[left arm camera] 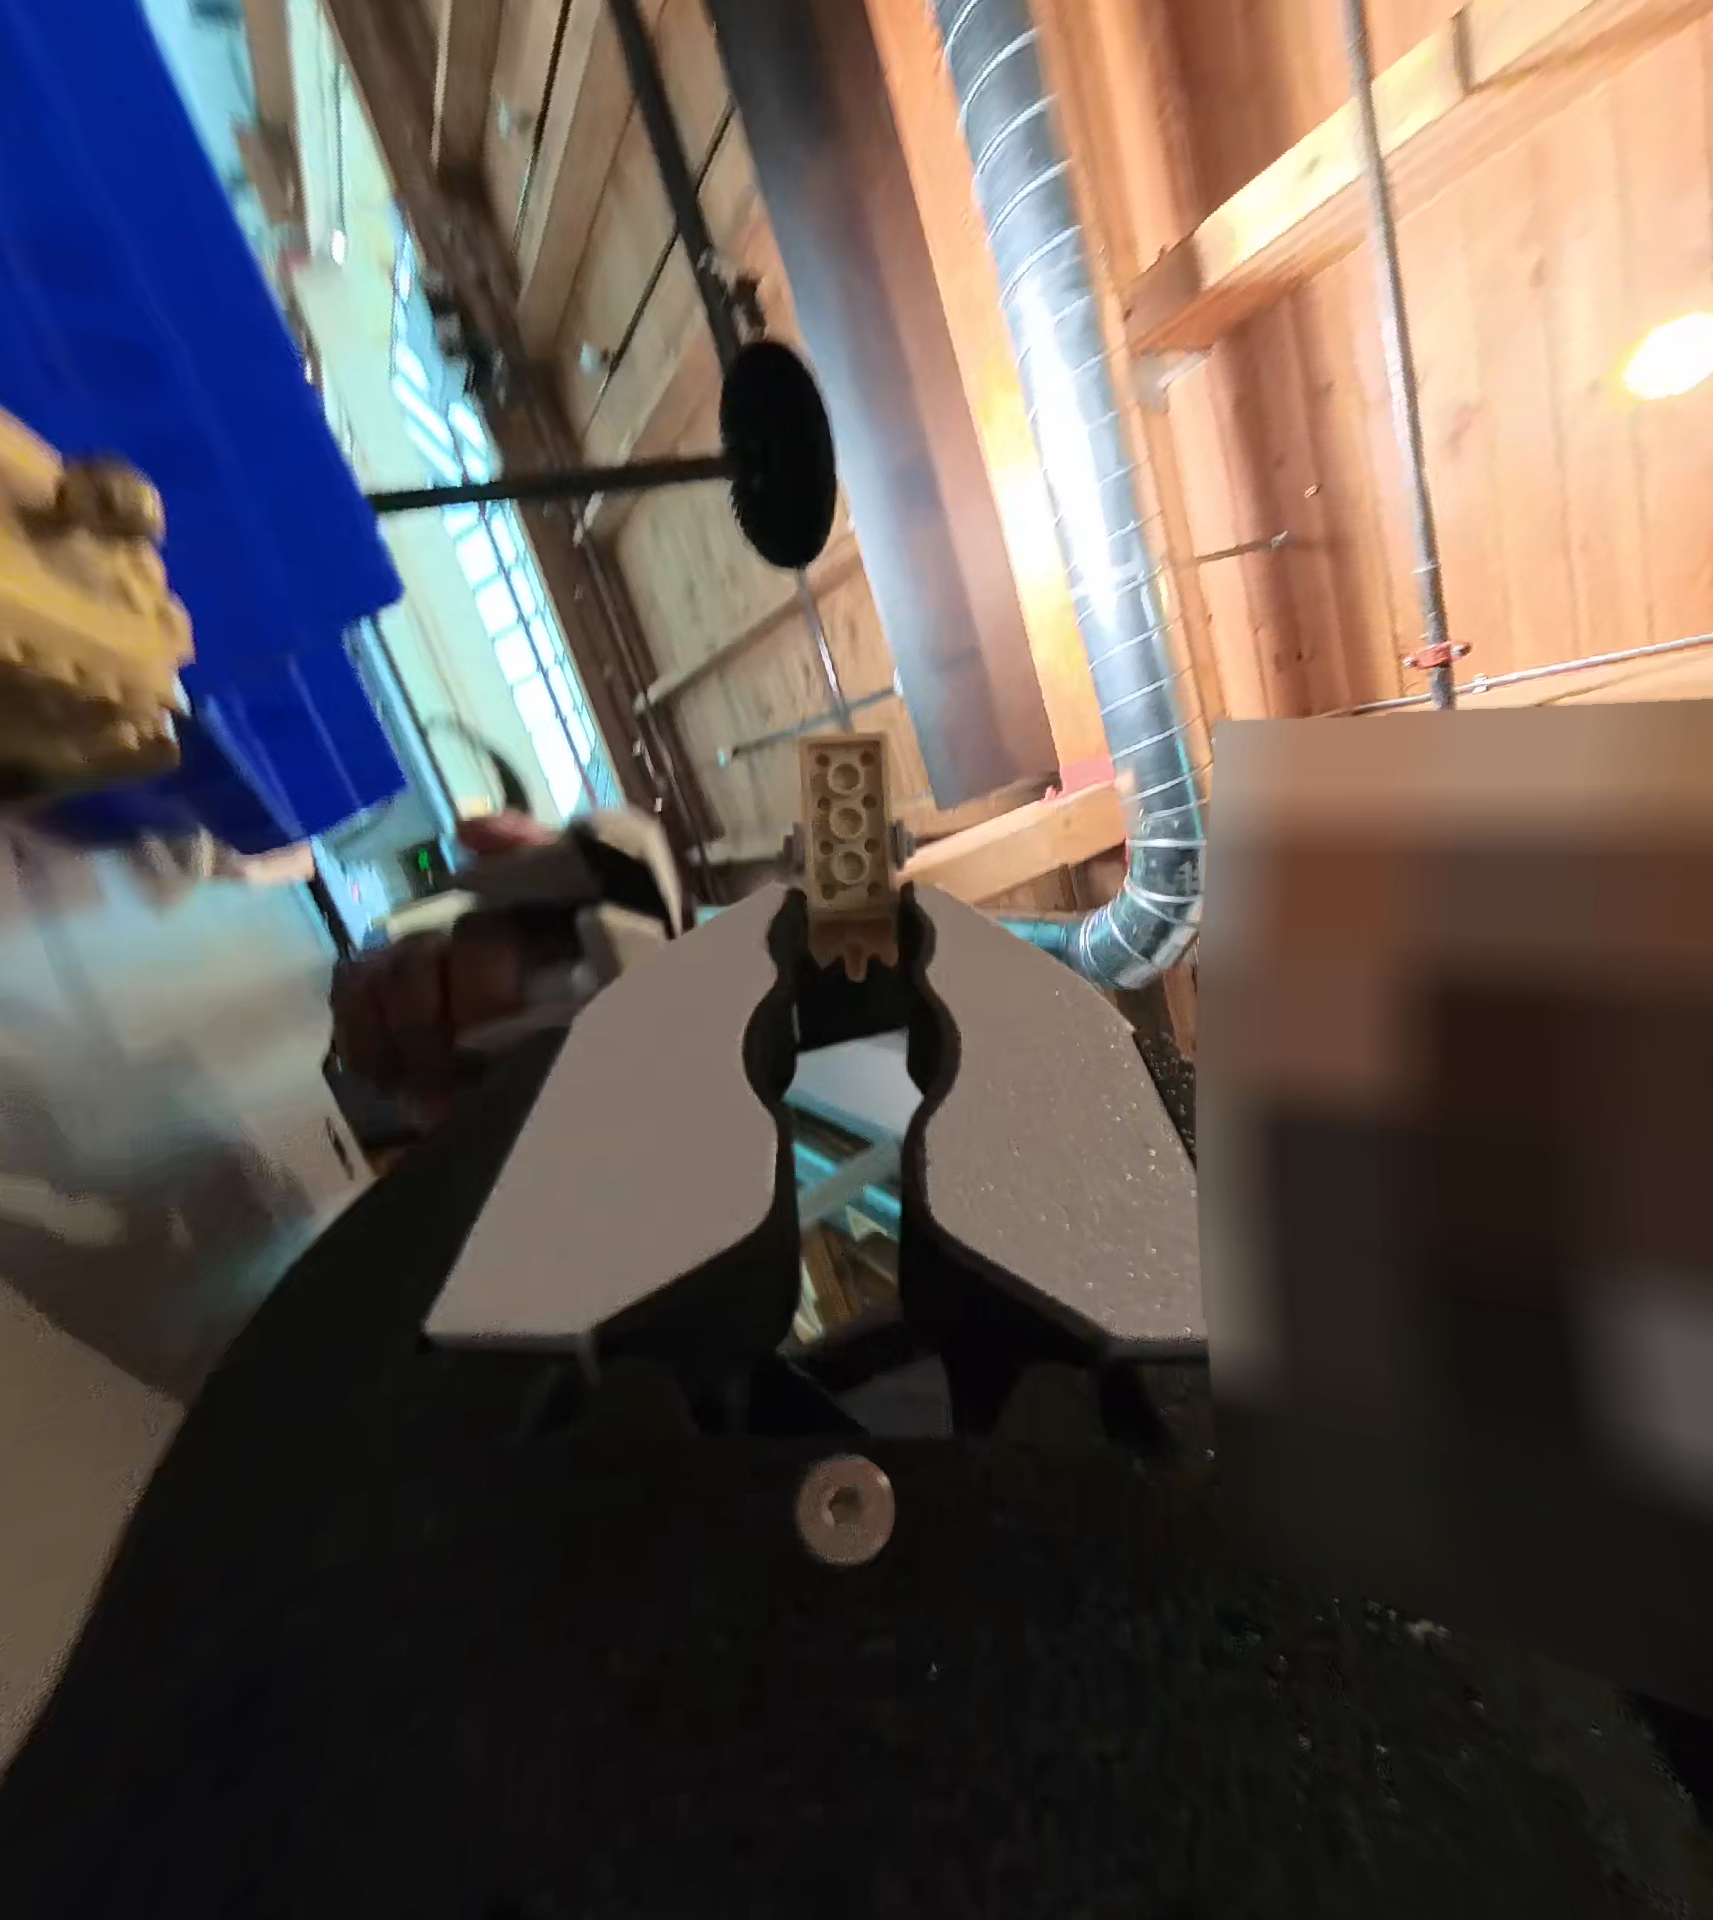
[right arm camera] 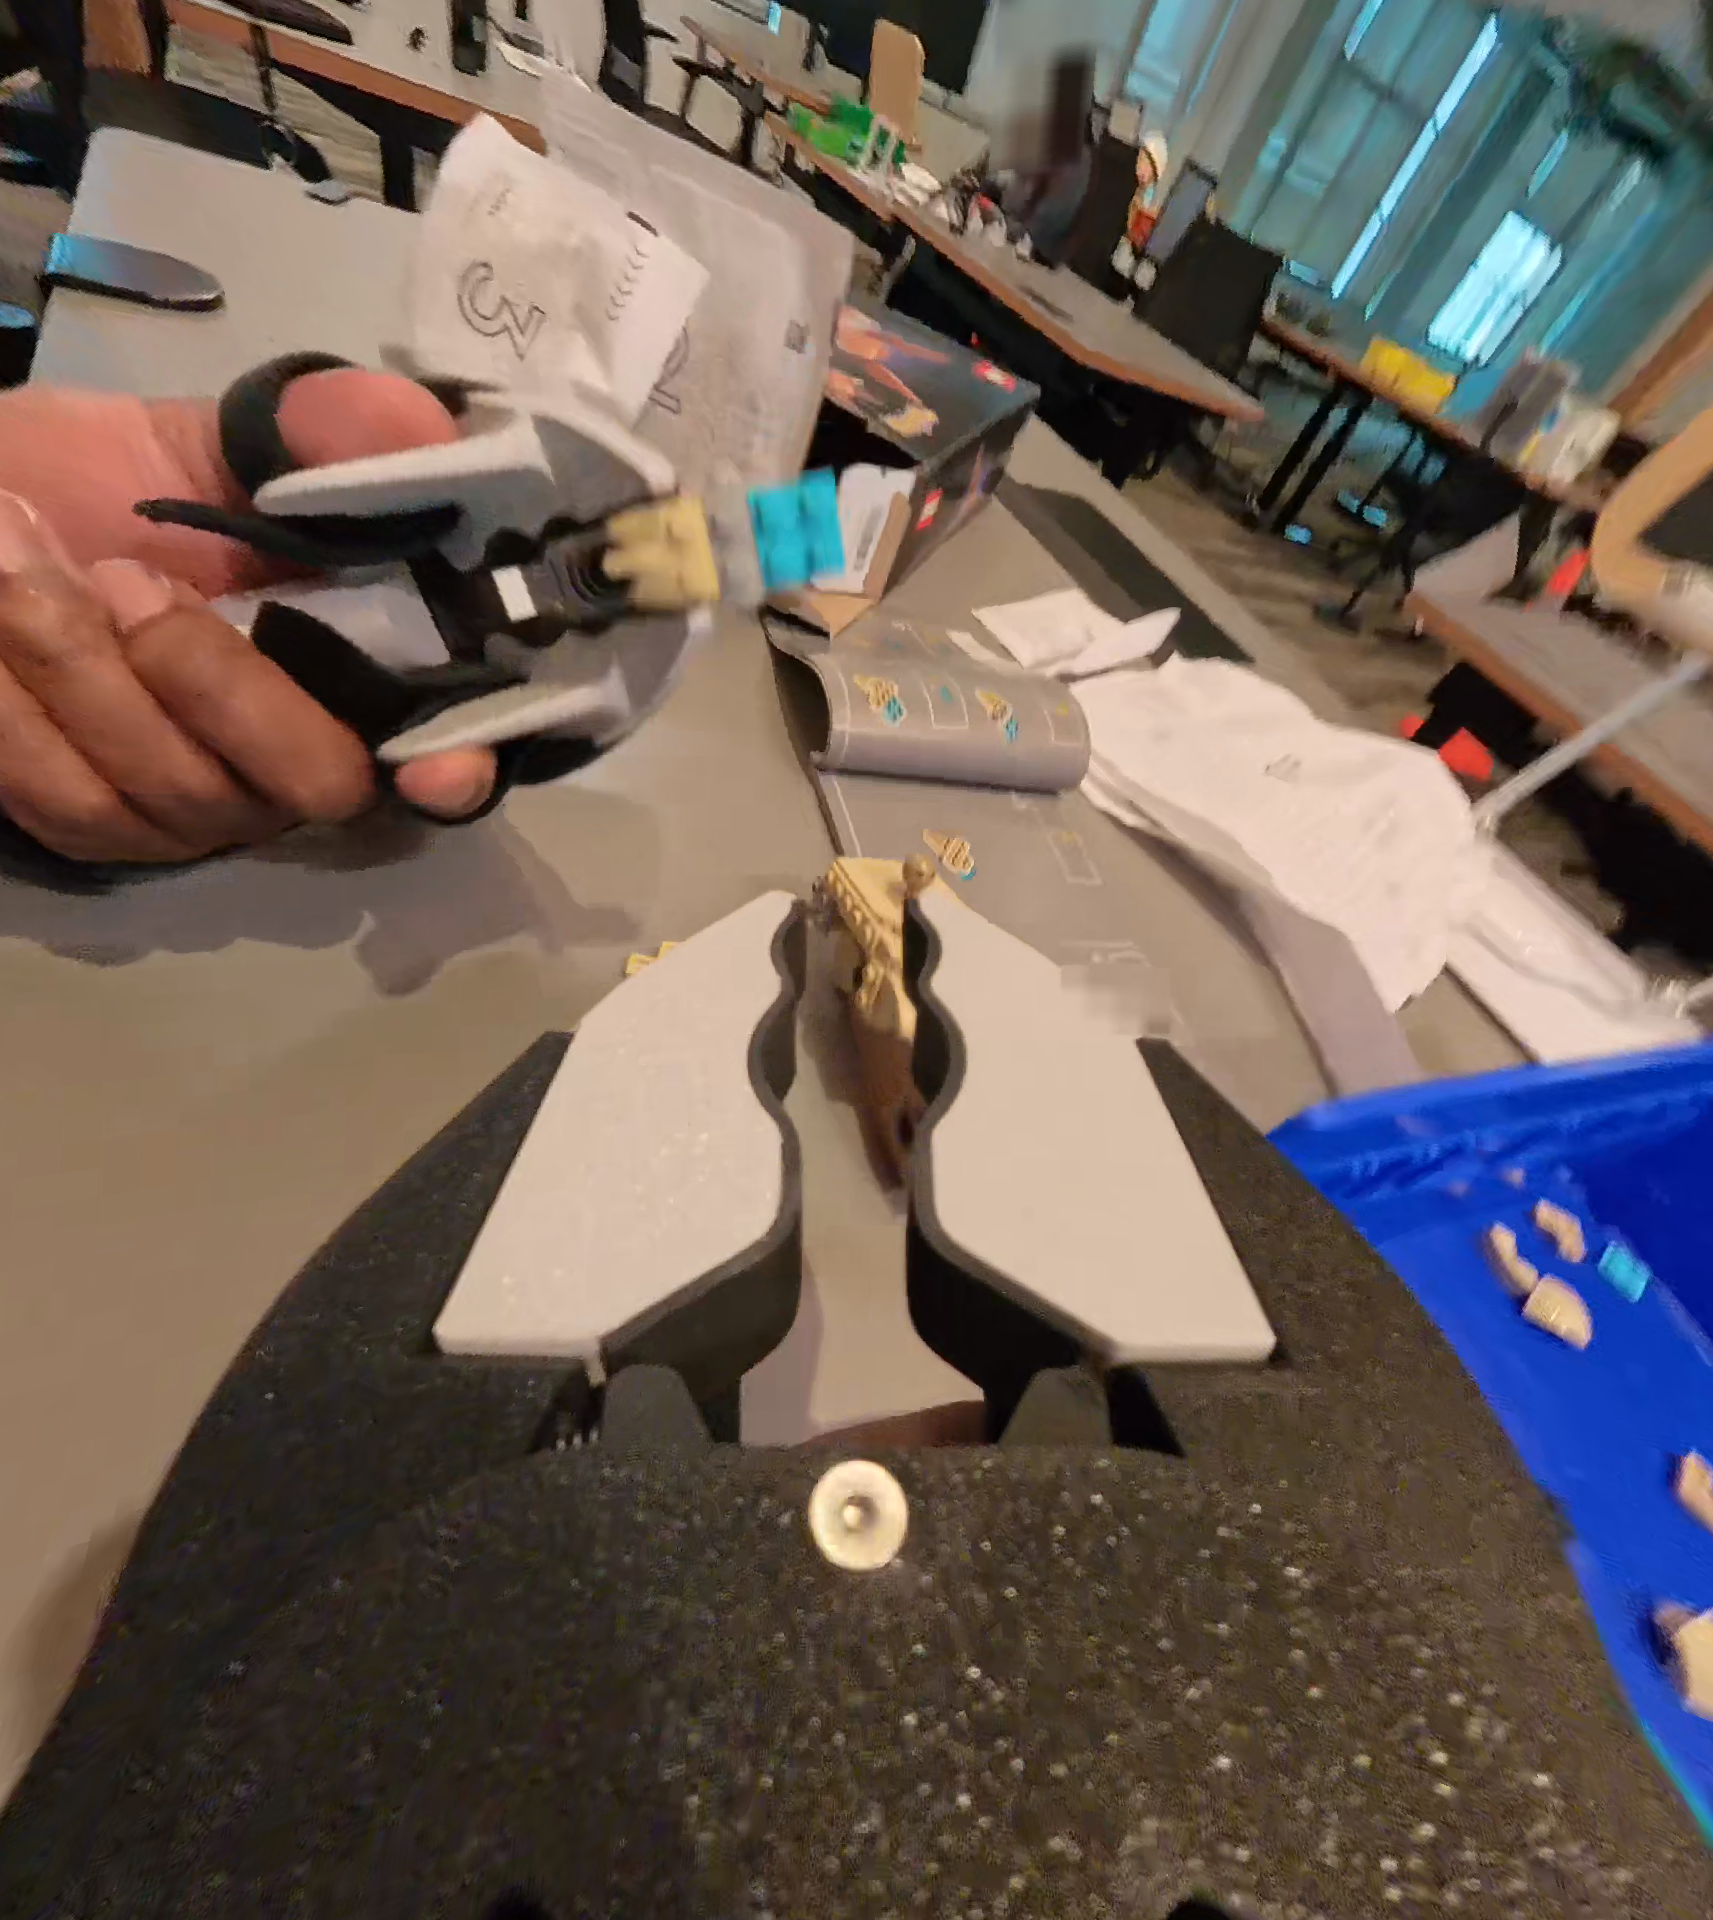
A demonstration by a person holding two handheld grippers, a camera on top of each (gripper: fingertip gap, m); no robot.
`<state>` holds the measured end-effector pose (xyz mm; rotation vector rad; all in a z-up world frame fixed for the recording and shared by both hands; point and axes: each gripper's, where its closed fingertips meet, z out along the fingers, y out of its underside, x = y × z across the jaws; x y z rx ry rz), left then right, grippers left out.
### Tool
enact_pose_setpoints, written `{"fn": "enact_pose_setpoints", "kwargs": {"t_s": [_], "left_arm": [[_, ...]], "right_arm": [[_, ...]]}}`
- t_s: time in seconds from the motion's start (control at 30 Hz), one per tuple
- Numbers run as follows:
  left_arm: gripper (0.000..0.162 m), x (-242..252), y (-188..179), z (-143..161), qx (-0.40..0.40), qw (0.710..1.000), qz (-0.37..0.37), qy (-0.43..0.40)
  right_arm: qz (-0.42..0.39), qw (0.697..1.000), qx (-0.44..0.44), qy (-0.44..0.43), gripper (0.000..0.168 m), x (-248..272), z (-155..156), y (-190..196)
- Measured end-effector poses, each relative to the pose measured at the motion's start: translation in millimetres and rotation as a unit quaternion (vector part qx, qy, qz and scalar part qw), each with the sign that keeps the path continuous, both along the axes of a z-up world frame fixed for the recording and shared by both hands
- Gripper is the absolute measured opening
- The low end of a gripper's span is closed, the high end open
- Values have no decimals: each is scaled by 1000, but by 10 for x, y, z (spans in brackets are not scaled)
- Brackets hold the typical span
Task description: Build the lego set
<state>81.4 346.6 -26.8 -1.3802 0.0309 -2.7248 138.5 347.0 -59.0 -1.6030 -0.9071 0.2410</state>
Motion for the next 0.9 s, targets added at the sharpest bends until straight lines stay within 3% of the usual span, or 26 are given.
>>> {"fn": "enact_pose_setpoints", "kwargs": {"t_s": [0.13,0.37,0.53,0.73,0.9], "left_arm": [[16,181,-281,-93,-32,994,-94,41],[16,235,-319,-252,-19,989,-106,106],[16,241,-355,-285,-28,985,-120,125],[16,244,-379,-285,-39,981,-132,134],[16,244,-397,-315,-48,980,-134,139]], "right_arm": [[78,995,57,-35,27,-118,136,37],[201,951,159,-174,32,-245,67,-101],[210,913,237,-258,36,-288,46,-91],[209,865,311,-335,28,-284,-24,-72],[204,853,326,-352,18,-287,-49,-83]]}}
